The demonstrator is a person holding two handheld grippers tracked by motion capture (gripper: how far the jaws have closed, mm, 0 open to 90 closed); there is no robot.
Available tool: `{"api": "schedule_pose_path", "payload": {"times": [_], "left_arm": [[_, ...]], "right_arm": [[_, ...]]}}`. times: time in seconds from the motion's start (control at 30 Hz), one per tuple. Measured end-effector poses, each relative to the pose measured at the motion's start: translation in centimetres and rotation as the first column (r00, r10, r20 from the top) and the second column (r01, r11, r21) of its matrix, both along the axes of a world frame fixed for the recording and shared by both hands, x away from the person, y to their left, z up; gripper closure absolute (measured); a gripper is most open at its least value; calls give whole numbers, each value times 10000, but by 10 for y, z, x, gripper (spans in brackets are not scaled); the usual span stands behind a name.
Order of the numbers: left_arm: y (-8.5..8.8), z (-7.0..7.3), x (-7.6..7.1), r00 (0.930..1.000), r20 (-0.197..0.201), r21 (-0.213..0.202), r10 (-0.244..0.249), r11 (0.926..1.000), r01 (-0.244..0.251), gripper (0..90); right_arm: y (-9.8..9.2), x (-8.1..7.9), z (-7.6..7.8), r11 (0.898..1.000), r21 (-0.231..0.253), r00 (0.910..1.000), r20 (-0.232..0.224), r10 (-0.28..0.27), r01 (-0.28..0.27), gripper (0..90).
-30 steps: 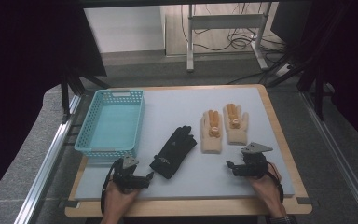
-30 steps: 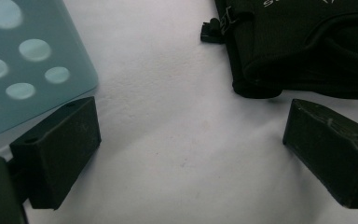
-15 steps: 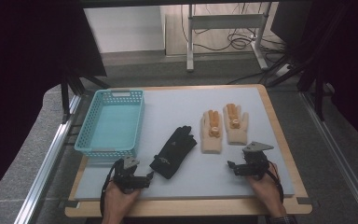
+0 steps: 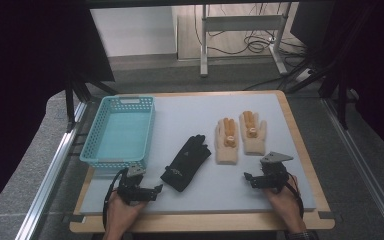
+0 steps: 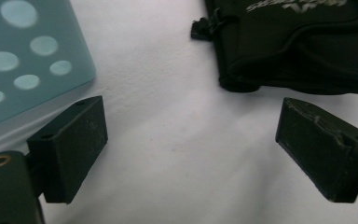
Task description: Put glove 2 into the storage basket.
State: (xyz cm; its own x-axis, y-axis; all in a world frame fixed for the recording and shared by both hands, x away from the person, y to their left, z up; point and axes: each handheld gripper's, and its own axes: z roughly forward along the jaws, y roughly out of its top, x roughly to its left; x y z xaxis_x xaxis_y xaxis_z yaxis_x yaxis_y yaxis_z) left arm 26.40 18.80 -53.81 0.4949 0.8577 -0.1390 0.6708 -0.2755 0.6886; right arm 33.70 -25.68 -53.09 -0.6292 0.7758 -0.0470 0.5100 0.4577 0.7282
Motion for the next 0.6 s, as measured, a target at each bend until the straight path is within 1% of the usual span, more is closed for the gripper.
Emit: {"api": "schedule_pose_path", "payload": {"times": [0.13, 0.23, 0.37, 0.5, 0.6], "left_arm": [[-7, 9, -3, 9993, 166, 165, -348, 9993, 345, 61], [-16, 16, -2, 9973, 210, 140, -697, 9975, 695, 47], [-32, 24, 5, 9936, 241, 47, -1108, 9938, 1107, 31], [-49, 30, 16, 9889, 252, 263, -1461, 9890, 1454, 15], [-63, 33, 26, 9871, 211, 427, -1587, 9866, 1577, 12]], "right_arm": [[0, 0, 0, 10000, 0, 10000, -2, 0, 0, 155], [0, 0, 0, 10000, -4, 10000, 7, 5, -5, 155], [0, 0, 0, 10000, 2, 10000, 3, -2, 2, 156], [0, 0, 0, 10000, 4, 10000, 9, 2, -2, 156], [0, 0, 0, 10000, 5, 10000, 10, 2, -2, 156]]}}
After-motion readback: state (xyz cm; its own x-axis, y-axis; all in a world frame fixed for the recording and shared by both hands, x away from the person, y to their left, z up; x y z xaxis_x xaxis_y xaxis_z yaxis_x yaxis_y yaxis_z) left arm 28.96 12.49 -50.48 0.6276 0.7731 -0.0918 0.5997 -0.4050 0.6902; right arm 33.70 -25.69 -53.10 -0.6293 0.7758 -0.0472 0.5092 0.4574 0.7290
